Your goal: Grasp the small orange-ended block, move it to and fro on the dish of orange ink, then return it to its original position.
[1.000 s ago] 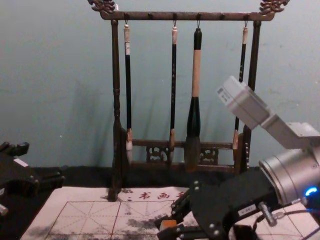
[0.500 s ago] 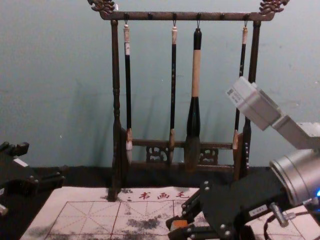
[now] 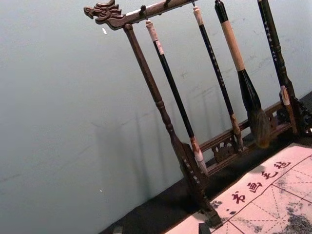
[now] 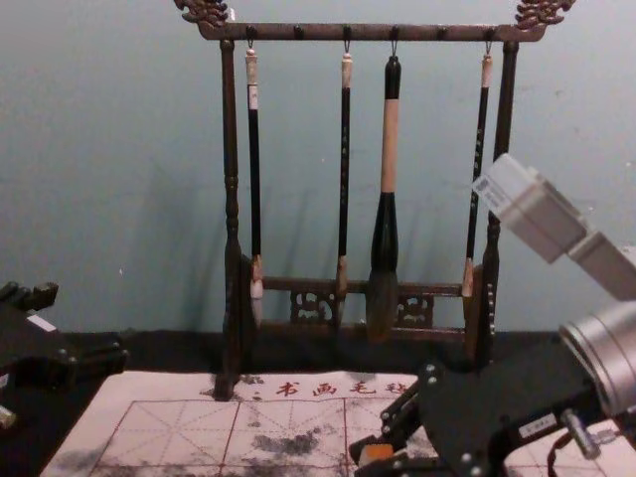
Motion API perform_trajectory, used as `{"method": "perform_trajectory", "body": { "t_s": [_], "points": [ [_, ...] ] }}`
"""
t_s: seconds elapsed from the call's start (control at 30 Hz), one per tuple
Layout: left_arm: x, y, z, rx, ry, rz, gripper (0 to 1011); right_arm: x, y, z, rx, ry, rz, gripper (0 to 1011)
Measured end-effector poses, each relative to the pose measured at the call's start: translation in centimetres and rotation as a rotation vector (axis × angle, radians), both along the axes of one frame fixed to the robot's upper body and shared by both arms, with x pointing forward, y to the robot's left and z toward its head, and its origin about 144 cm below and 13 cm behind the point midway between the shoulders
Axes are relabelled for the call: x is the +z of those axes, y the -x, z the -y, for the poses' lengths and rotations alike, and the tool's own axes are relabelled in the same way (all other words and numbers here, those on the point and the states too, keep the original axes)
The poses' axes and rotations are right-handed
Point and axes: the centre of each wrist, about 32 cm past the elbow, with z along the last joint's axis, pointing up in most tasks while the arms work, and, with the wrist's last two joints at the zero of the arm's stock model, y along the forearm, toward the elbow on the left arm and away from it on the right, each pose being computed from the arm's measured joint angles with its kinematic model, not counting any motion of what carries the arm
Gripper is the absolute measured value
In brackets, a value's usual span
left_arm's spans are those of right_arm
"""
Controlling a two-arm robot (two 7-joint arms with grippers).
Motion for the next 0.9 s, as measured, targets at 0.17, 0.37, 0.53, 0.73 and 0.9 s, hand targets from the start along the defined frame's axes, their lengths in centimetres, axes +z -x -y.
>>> {"method": "perform_trajectory", "body": {
  "t_s": [0.17, 0.37, 0.53, 0.73, 0.9],
  "points": [
    [0.0, 0.0, 0.0, 0.0, 0.0, 0.0, 1001, -0.1, 0.4, 0.2, -0.001, 0.0, -0.004, 137],
    [0.0, 0.0, 0.0, 0.0, 0.0, 0.0, 1001, -0.1, 0.8, 0.3, 0.003, -0.002, -0.007, 137],
    [0.0, 0.0, 0.0, 0.0, 0.0, 0.0, 1001, -0.2, 1.1, 0.3, 0.015, -0.003, -0.011, 137],
    [0.0, 0.0, 0.0, 0.0, 0.0, 0.0, 1001, -0.2, 1.4, 0.0, 0.034, -0.006, -0.014, 137],
    [0.0, 0.0, 0.0, 0.0, 0.0, 0.0, 1001, -0.3, 1.4, -0.4, 0.047, -0.01, -0.015, 137]
  ]
}}
